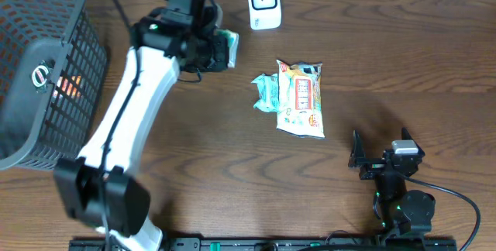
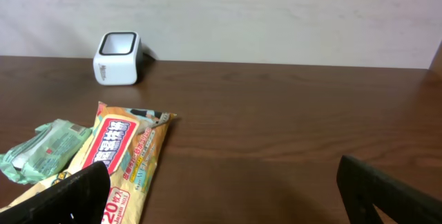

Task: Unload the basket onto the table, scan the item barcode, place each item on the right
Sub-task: 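Lift the tissue pack out and carry it toward the scanner, then present the tissue pack under the scanner and lower it to the table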

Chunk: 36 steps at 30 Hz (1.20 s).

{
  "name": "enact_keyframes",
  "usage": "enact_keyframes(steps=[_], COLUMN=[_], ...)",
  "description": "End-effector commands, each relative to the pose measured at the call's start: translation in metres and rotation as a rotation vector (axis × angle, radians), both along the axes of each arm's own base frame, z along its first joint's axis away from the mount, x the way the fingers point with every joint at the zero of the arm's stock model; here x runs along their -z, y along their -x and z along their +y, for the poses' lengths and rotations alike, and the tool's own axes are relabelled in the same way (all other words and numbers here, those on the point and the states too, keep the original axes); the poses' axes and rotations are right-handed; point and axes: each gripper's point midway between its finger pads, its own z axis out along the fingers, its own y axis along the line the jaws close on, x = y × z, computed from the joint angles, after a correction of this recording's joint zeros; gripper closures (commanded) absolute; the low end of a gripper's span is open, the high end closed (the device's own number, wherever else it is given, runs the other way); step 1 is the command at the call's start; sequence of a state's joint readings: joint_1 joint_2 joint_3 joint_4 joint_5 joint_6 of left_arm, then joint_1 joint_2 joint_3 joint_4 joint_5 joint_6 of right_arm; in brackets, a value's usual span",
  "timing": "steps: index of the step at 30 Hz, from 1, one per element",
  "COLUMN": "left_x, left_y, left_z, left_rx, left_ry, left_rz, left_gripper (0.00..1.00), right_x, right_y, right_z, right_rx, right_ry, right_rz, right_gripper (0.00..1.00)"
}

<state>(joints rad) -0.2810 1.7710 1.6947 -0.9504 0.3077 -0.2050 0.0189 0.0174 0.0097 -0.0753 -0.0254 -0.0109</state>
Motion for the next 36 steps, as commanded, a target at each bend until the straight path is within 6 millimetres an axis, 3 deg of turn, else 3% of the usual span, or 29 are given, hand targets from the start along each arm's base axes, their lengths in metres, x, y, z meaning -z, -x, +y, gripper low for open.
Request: enact_keyframes(steps=[1,9,19,28,32,36], left_x=[0.032,0.072,0.096,0.114,0.122,0.125], left_y=[-0.001,0.003,0.021,0.016,0.018,0.021], left_z=[-0.002,-0.002,-0.010,-0.013,-0.012,-0.012], left_rx=[0.015,0.011,0.043,-0.039,-0.040,-0.038], left_ry=[-0.042,-0.074,-0.097,-0.064,-0.066,-0.069], left_rz=[0.080,0.199,0.259,0.254,0.261,0.270], left_gripper=[0.92,0.92,0.92,0.92,0.79,0.79], right_x=[0.001,0.001,0.001,0.001,0.001,0.001], right_y=[0.000,0.000,0.000,0.000,0.000,0.000], right_z=[0.000,0.000,0.000,0.000,0.000,0.000], right_rx=[0.001,0.001,0.001,0.001,0.001,0.001], right_ry=[-0.002,-0.002,-0.002,-0.002,-0.002,-0.002], right_rz=[0.002,0.002,0.002,0.002,0.002,0.002], right_gripper=[0.01,0.01,0.01,0.01,0.01,0.01])
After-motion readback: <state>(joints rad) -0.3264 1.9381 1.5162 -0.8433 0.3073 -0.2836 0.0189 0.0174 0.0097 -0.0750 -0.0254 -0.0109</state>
